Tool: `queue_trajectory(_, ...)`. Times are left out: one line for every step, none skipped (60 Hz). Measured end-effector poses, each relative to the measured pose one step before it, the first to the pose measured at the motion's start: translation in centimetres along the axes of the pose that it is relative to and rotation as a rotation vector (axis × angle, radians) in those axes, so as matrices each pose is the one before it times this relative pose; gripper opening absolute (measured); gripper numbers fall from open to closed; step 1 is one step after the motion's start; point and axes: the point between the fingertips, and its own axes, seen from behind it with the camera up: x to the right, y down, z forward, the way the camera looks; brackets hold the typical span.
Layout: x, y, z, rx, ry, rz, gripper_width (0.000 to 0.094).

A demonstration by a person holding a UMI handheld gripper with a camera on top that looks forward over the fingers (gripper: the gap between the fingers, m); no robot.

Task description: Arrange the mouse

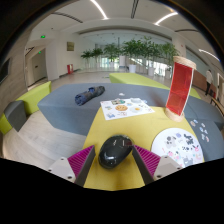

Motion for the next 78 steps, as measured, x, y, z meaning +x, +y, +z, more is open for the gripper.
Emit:
queue_trajectory(0.105,-0.252,0.341,0.00322,0.00799,0.0004,0.0827)
queue_trajectory(0.107,-0.239,0.305,0.00254,0.00863,0.0004,0.0826)
queue_trajectory(0.127,-0.202,0.332,0.00054,0.00849,-0.0004,0.0825)
queue_trajectory(0.16,-0.153,0.359,0.00052,0.00551,0.0003,0.0819)
queue_trajectory(0.073,-0.123,0.34,0.00059,0.0079,0.0018,0.0812)
queue_trajectory(0.044,-0.11,0.316,0.0,0.00645,0.0039,0.0801)
queue_trajectory(0.02,-0.092,0.31,-0.00123,0.00333,0.0055,0.079)
queue_trajectory(-0.039,-0.069,0.297,0.00045,0.00147,0.0052,0.0776)
queue_trajectory(-0.054,-0.054,0.306,0.0008,0.00043,0.0045,0.0763)
queue_trajectory(-0.086,-0.015,0.296,-0.00004,-0.00097,0.0039,0.0746)
queue_trajectory(-0.01,0.072,0.259,-0.00304,0.00166,0.0031,0.0733)
queue_trajectory(0.026,0.085,0.231,-0.00343,0.00303,0.0016,0.0716)
queue_trajectory(-0.083,0.119,0.202,-0.00417,0.00275,-0.0012,0.0697)
queue_trajectory(-0.044,-0.006,0.074,-0.00092,0.00072,-0.0005,0.068)
queue_trajectory(-0.082,-0.096,0.053,0.0025,-0.00158,0.0016,0.0662)
queue_trajectory(-0.084,-0.101,0.027,0.00243,-0.00164,0.0027,0.0641)
queue_trajectory(-0.088,-0.029,0.029,-0.00033,-0.00184,0.0037,0.0633)
queue_trajectory(0.016,0.023,0.056,-0.00389,0.00153,0.0039,0.0635)
queue_trajectory(0.045,0.063,0.025,-0.00313,0.00183,0.0017,0.0634)
queue_trajectory(0.01,0.029,0.022,-0.00135,0.00081,0.0001,0.063)
queue_trajectory(-0.004,0.007,0.001,-0.00067,-0.00001,-0.0006,0.0624)
queue_trajectory(-0.007,0.003,0.014,-0.00036,-0.00042,-0.0003,0.0618)
queue_trajectory(-0.002,0.058,0.007,-0.00227,-0.00058,0.0015,0.0609)
queue_trajectory(-0.047,0.015,-0.035,-0.00087,-0.00148,0.0019,0.0598)
queue_trajectory(-0.02,0.046,0.012,-0.00216,-0.00163,0.0042,0.0594)
queue_trajectory(0.032,0.043,0.066,-0.00436,-0.0013,0.0013,0.0576)
queue_trajectory(-0.055,0.196,0.022,-0.01191,-0.00357,0.0054,0.0565)
queue_trajectory(-0.016,-0.052,0.015,-0.0044,-0.00336,0.0067,0.0558)
queue_trajectory(0.062,-0.067,0.014,-0.00439,-0.0013,0.0057,0.054)
queue_trajectory(-0.059,0.146,-0.014,-0.01227,-0.00484,0.0049,0.0511)
queue_trajectory(-0.114,0.01,-0.057,-0.00958,-0.00778,0.006,0.0493)
queue_trajectory(-0.073,-0.114,-0.108,-0.00426,-0.00759,0.0036,0.0473)
queue_trajectory(-0.165,-0.089,-0.231,-0.00607,-0.01097,0.0068,0.0461)
queue_trajectory(-0.298,-0.244,-0.35,-0.00076,-0.01773,0.0076,0.0445)
queue_trajectory(-0.364,-0.469,-0.384,0.00703,-0.01875,0.0031,0.0443)
queue_trajectory(-0.239,-0.763,-0.746,0.02005,-0.02053,-0.0021,0.0442)
queue_trajectory(-0.167,-0.924,-0.777,0.02577,-0.0137,-0.0086,0.044)
queue_trajectory(0.003,-1.144,-0.859,0.03053,-0.00682,-0.0103,0.044)
queue_trajectory(0.114,-1.2,-0.769,0.02737,0.00513,-0.011,0.044)
queue_trajectory(0.505,-1.44,-1.102,0.04003,0.00297,-0.0158,0.0441)
queue_trajectory(0.434,-1.387,-0.873,0.02886,0.01224,-0.0108,0.0441)
queue_trajectory(0.598,-1.51,-1.013,0.03546,0.00952,-0.0062,0.0439)
queue_trajectory(0.607,-1.489,-0.901,0.03348,0.00813,-0.0024,0.0438)
queue_trajectory(0.827,-1.66,-1.07,0.03461,0.00407,-0.0014,0.0437)
queue_trajectory(0.824,-1.19,-0.783,0.02408,0.00732,0.0029,0.0437)
queue_trajectory(0.937,-1.132,-0.465,0.01584,0.00835,0.0061,0.0437)
queue_trajectory(0.976,-0.902,-0.628,0.01514,0.00811,0.0054,0.0435)
queue_trajectory(1.033,-0.751,-0.571,0.01206,0.00902,0.004,0.0434)
queue_trajectory(1.13,-0.587,-0.497,0.00973,0.01088,0.0015,0.0434)
queue_trajectory(1.239,-0.376,-0.375,0.006,0.01385,-0.0017,0.0435)
queue_trajectory(1.419,-0.005,-0.855,0.00796,0.01522,-0.0038,0.0434)
queue_trajectory(1.381,-0.114,0.575,-0.00468,0.02009,-0.0064,0.0436)
queue_trajectory(1.347,0.314,0.075,-0.00878,0.02155,-0.0054,0.0435)
queue_trajectory(1.246,0.682,-0.474,-0.01538,0.0211,-0.0041,0.0434)
queue_trajectory(1.184,0.727,0.796,-0.01986,0.01454,0.0021,0.0435)
queue_trajectory(1.003,1.178,-0.274,-0.02235,0.01376,0.0018,0.0434)
queue_trajectory(0.851,1.026,0.981,-0.02579,0.00619,0.0063,0.0433)
queue_trajectory(0.703,1.459,-0.168,-0.02816,0.00568,0.005,0.0436)
queue_trajectory(0.587,1.285,0.399,-0.02621,0.00194,0.0083,0.0435)
queue_trajectory(0.669,1.556,0.379,-0.01706,0.0018,0.0065,0.0434)
queue_trajectory(0.432,0.929,0.48,-0.02129,0.00082,0.0061,0.0434)
queue_trajectory(0.383,0.976,0.414,-0.02148,0.00335,0.0066,0.0434)
queue_trajectory(0.361,0.961,0.479,-0.01853,0.00297,0.0085,0.0433)
queue_trajectory(0.221,0.815,0.453,-0.01526,-0.00076,0.0069,0.0434)
queue_trajectory(0.08,0.771,0.414,-0.01538,-0.0054,0.0036,0.0432)
queue_trajectory(0.006,0.816,0.404,-0.01721,-0.00629,0.0012,0.0432)
queue_trajectory(-0.107,0.811,0.404,-0.01362,-0.00249,0.0017,0.0432)
queue_trajectory(0.109,0.545,0.368,-0.01215,-0.00416,0.0033,0.0431)
queue_trajectory(0.362,0.532,0.415,-0.00823,-0.0039,0.002,0.043)
queue_trajectory(0.079,0.463,0.324,-0.01173,-0.0027,0.0003,0.0432)
queue_trajectory(0.017,0.461,0.31,-0.01257,-0.0039,-0.003,0.0432)
queue_trajectory(0.013,0.379,0.256,-0.00989,-0.00454,-0.0059,0.0432)
queue_trajectory(0.049,0.291,0.269,-0.0061,-0.00285,-0.0093,0.0432)
queue_trajectory(0.069,0.331,0.247,-0.0068,-0.00046,-0.012,0.0433)
queue_trajectory(0.138,0.485,0.257,-0.0139,0.0018,-0.013,0.0431)
queue_trajectory(0.104,0.687,0.234,-0.02263,0.00154,-0.0116,0.0431)
queue_trajectory(-0.324,0.795,0.075,-0.03676,-0.00172,-0.0069,0.0436)
queue_trajectory(-0.082,-0.24,0.055,0.01583,-0.00734,-0.0074,0.044)
